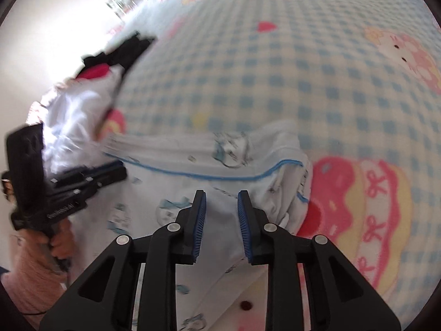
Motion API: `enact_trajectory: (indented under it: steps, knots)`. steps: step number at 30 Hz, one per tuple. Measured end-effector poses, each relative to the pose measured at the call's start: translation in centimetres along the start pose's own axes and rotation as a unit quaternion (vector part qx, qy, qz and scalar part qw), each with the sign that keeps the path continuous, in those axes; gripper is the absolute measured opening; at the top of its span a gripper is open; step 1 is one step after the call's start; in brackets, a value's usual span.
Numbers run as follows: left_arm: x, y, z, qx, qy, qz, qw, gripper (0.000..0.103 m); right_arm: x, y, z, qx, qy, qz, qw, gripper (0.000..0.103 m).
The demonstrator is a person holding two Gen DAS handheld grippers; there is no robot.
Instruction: Fold clothes
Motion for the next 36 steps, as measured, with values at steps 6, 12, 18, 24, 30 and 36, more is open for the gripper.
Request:
enact_trajectory:
  steps: [6, 12, 18, 24, 30, 36]
  knots:
    - [-1.0, 3.0, 3.0, -0.012, 0.05, -0.03, 0.9982, 0.017, 1.5, 2.6, -3.2, 0.004, -0.062, -0.033, 0.997, 0.012]
    - [2.9, 4.0, -0.4, 0.054, 0.01, 0.004, 0.9985, 0.022, 2.4, 5.1, -1.2, -0.004, -0.043, -0.047, 0.998, 0.016]
    - [5.0, 4.1, -1.0, -0.005, 0.023, 0.021, 0.9995, 0.025, 5.6, 2.8, -0.3, 0.045, -0.042, 0.018, 0.998, 0.017]
    - [8.5, 8.9, 2.4, 0.027, 0.092, -0.002, 0.9954, 0.033, 9.6, 7.3, -0.8, 0.025, -0.097, -0.025, 0.995, 0.02]
    - [12.8, 9.6, 3.0, 0.082, 0.132, 0.018, 0.9877, 0.034, 14.0, 8.0, 7.2, -0.052, -0.041, -0.015, 0.998, 0.023]
    - [16.1, 10.8, 2.0, 0.125, 0.145, 0.027, 0.9812, 0.034, 18.2, 6.4, 10.9, -0.074, -0.084, -0.016, 0.994, 0.023]
Point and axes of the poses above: each gripper's, at about its wrist camera, not at the fingertips, and y roughly against the way its jaws point, z to its left, x to its underside, the point moved 2 cm from there along -y, roughly the way its jaws point, and after that the axes turned 14 degrees about y, right-handed, at the moved point
